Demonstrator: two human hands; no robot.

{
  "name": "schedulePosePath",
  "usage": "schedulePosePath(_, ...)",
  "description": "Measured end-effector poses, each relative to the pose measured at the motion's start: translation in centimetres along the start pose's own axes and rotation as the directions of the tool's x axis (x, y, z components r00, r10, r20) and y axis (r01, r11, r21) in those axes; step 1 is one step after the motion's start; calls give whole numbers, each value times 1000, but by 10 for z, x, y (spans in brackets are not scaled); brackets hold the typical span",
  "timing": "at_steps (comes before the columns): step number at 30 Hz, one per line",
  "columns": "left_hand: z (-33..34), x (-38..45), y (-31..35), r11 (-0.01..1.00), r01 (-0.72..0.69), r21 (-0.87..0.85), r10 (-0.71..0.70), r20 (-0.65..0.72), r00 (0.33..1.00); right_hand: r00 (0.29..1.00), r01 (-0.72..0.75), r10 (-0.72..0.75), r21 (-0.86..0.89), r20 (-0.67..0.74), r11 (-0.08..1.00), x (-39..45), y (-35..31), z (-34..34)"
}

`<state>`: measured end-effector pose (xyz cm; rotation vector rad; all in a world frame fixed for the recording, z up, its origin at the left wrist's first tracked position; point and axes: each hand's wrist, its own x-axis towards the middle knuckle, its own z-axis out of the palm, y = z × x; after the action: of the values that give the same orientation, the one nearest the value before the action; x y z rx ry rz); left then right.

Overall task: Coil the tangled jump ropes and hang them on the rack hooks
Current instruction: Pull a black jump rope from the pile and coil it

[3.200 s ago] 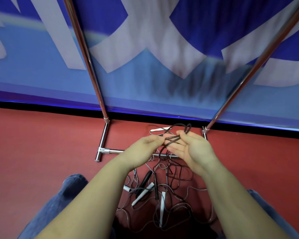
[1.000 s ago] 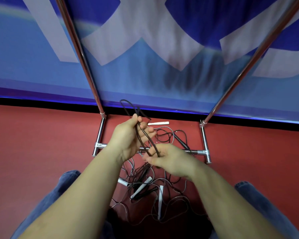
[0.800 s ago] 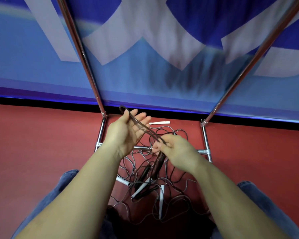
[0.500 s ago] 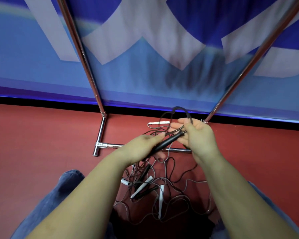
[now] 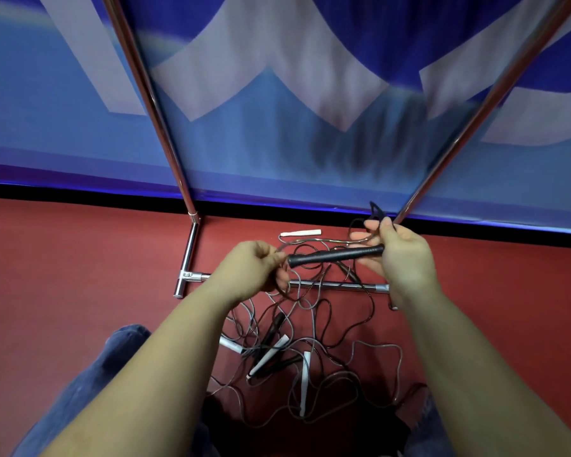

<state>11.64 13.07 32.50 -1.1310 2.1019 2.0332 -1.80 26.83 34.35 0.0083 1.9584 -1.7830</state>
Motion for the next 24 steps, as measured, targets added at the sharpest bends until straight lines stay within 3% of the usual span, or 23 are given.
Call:
schedulePosePath(4,-6,5,4,967,-16,-254,-50,-251,967,996,85,-88,-97,-29,992,2,3,1)
schedulePosePath(6,-8,5,6,935,-10,-354,-98,-286,953,990,139,-141,-136,-4,981,3,5,1)
schedulePosePath(10,-5,3,14,818,64,-571,-181,-151,972,971,132,-58,-319,231,939,-5,18,13)
schedulePosePath(15,-2,0,23,657,154,-738,-232,-3,973,885,98,64,-320,461,942,-20,33,26)
schedulePosePath(20,-7,-1,27,491,108,-864,-179,21,984,819,112,107,-340,564,934,-24,34,30)
schedulePosePath(24,-11,0,27,444,53,-895,-85,17,996,850,180,61,-397,524,900,-25,36,30)
